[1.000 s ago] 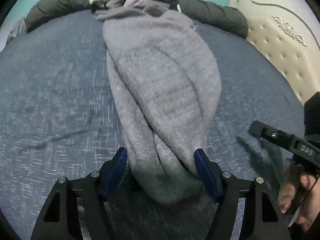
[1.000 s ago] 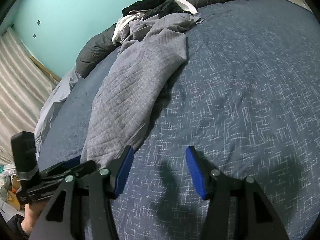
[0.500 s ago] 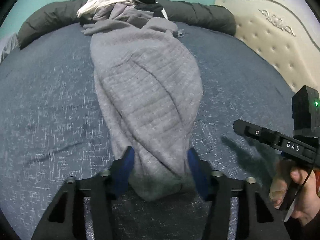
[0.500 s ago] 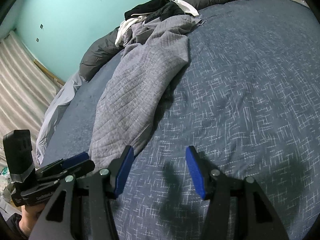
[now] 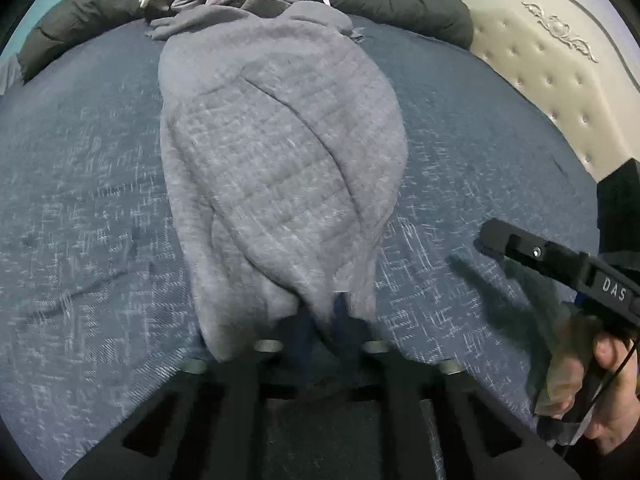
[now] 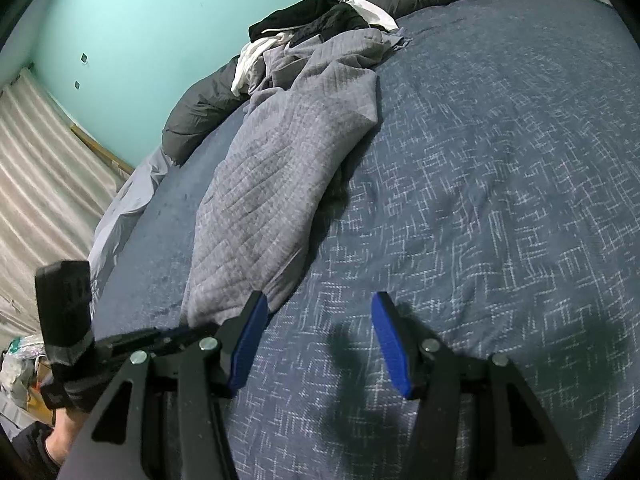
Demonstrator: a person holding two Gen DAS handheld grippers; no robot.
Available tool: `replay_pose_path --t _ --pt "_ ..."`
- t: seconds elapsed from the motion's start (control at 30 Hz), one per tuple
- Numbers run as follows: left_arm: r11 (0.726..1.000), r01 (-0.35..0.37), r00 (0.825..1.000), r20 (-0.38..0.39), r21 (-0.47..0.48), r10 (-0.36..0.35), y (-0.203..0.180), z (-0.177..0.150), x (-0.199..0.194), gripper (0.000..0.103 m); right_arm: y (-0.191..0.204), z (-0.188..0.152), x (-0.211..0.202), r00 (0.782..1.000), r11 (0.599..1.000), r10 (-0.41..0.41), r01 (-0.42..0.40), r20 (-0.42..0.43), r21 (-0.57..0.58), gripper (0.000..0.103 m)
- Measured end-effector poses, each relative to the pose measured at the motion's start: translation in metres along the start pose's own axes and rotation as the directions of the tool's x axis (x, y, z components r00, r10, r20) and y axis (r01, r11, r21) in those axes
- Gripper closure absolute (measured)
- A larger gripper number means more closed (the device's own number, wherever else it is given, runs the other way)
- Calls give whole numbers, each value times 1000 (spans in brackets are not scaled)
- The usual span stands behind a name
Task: Fold clothes
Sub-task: 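Grasp the sweatshirt hem with the left gripper, then lift the sweatshirt with the left gripper while the right gripper grasps its other edge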
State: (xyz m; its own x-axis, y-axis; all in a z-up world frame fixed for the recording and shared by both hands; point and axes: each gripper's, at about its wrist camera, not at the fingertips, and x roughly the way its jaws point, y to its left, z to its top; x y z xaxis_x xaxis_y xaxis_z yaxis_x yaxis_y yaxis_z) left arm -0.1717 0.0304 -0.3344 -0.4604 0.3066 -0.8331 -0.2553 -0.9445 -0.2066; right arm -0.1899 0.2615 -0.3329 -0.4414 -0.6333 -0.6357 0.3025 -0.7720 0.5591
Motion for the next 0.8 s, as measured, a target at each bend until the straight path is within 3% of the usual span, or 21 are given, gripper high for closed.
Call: replay_pose_path --t 0.1,0.23,0.43,0.53,0.63,0.8 --pt "1000 24 999 47 -2 -24 11 12 -23 97 -3 1 0 1000 1000 1 -1 3 7 48" --pt "995 47 987 156 -92 -32 49 37 -72 97 -2 3 0 1000 1000 3 -4 5 7 48" --pt "976 -10 961 268 -218 70 121 75 -122 97 -2 3 2 1000 1000 3 -3 -1 3 48" --pt "954 -65 957 251 -293 143 155 77 -122 97 -2 3 3 1000 1000 3 -3 -2 3 48" --pt "939 -120 964 187 -322 187 176 71 -105 97 -2 3 4 1000 1000 1 -1 -4 3 48" --pt "938 -134 981 89 -321 170 182 58 -65 95 1 5 11 1000 1000 -5 5 -22 -9 48"
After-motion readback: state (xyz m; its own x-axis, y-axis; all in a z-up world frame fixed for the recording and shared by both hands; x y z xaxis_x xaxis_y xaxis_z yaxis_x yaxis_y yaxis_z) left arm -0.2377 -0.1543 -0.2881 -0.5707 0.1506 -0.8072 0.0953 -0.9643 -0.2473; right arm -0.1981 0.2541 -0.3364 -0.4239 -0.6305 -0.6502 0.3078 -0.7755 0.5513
